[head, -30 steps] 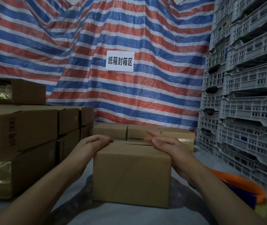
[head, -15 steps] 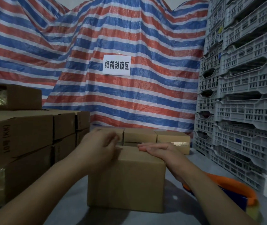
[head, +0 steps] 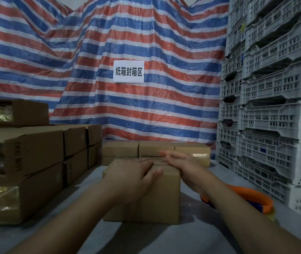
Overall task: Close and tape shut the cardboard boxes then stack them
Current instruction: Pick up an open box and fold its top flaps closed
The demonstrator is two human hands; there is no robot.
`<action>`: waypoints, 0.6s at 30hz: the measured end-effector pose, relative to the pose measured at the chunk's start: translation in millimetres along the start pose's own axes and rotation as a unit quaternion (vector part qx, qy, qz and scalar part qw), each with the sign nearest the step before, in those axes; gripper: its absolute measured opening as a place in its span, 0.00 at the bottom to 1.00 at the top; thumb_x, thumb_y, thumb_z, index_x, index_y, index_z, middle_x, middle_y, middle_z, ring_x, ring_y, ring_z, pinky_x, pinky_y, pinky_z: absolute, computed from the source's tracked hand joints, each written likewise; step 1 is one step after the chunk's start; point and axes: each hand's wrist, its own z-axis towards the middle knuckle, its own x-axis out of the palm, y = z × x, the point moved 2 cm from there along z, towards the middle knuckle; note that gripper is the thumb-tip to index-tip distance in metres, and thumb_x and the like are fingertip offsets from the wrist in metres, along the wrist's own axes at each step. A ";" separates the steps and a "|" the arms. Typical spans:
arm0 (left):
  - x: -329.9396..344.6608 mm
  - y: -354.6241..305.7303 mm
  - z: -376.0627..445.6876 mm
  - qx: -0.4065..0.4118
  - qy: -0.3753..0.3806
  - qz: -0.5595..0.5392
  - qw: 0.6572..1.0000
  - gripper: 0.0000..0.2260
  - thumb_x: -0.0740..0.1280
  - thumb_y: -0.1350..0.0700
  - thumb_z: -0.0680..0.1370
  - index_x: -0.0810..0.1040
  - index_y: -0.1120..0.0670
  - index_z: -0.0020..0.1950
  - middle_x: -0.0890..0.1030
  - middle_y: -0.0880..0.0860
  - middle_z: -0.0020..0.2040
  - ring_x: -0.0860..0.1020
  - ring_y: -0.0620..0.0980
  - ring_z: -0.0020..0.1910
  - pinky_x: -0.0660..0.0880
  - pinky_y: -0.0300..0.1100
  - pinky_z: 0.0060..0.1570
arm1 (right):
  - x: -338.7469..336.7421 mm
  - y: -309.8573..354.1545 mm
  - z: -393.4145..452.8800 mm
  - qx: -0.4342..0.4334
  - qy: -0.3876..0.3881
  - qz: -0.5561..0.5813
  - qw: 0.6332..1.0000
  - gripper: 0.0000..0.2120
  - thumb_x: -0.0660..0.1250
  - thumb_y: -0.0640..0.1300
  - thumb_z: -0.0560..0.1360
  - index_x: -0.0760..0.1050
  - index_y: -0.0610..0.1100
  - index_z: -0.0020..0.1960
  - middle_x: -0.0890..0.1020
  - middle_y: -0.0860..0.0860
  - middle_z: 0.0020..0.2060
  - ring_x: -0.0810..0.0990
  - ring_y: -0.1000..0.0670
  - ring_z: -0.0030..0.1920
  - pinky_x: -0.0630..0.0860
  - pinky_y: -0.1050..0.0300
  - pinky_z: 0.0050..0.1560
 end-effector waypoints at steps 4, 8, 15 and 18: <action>3.4 1.7 2.5 -0.010 -0.002 -0.010 1.000 0.30 0.41 0.31 0.76 0.71 0.42 0.67 0.79 0.46 0.62 0.77 0.45 0.58 0.75 0.48 0.57 | -36.5 13.4 -16.4 -0.058 -0.208 -0.223 0.950 0.11 0.62 0.44 0.82 0.81 0.40 0.49 0.83 0.44 0.46 0.81 0.44 0.49 0.76 0.46 0.53; 6.9 4.7 4.4 -0.013 0.000 -0.023 1.000 0.28 0.44 0.32 0.78 0.70 0.42 0.68 0.78 0.46 0.63 0.76 0.45 0.59 0.73 0.46 0.57 | -63.9 7.5 -50.3 -0.017 -0.214 -0.551 0.806 0.12 0.61 0.48 0.80 0.73 0.43 0.42 0.77 0.49 0.38 0.77 0.47 0.39 0.71 0.54 0.38; 7.5 6.1 5.6 -0.023 0.003 -0.029 0.999 0.28 0.44 0.31 0.79 0.71 0.42 0.67 0.79 0.46 0.62 0.77 0.46 0.57 0.73 0.46 0.54 | -72.1 -29.0 -85.0 0.143 -0.221 -0.666 0.699 0.16 0.58 0.62 0.81 0.71 0.49 0.49 0.80 0.53 0.45 0.71 0.52 0.37 0.60 0.59 0.29; 5.4 5.6 4.9 -0.025 0.010 -0.031 0.999 0.28 0.43 0.31 0.78 0.72 0.42 0.67 0.79 0.46 0.60 0.76 0.46 0.56 0.74 0.48 0.56 | -70.1 -37.0 -90.4 0.158 -0.208 -0.688 0.677 0.20 0.54 0.63 0.82 0.77 0.50 0.54 0.82 0.53 0.51 0.70 0.52 0.38 0.62 0.58 0.32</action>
